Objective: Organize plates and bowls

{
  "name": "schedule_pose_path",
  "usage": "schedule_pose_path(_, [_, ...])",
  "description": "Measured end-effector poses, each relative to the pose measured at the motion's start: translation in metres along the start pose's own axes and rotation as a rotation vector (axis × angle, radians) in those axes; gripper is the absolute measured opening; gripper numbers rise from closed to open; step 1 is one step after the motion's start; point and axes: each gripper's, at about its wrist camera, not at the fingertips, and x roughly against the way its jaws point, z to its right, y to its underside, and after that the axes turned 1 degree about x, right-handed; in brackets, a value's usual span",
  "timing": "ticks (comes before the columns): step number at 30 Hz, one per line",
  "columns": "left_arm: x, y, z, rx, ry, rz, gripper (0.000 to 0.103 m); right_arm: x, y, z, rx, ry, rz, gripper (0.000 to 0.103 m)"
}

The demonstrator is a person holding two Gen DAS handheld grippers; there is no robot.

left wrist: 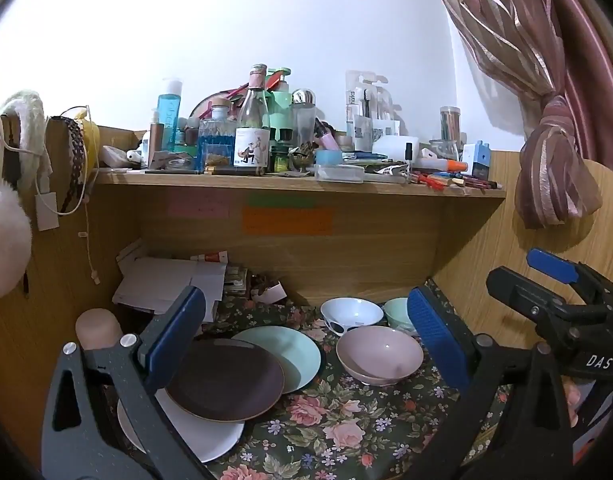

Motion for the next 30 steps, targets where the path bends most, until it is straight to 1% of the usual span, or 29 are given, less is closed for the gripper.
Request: schedule_pose_path(30, [-0.0039,0.0039,0.0039,-0.003,-0.004,-0.002,0.103,-0.0003,-0.0018,-0.0003,0.003,-0.006,-0.001,0.103])
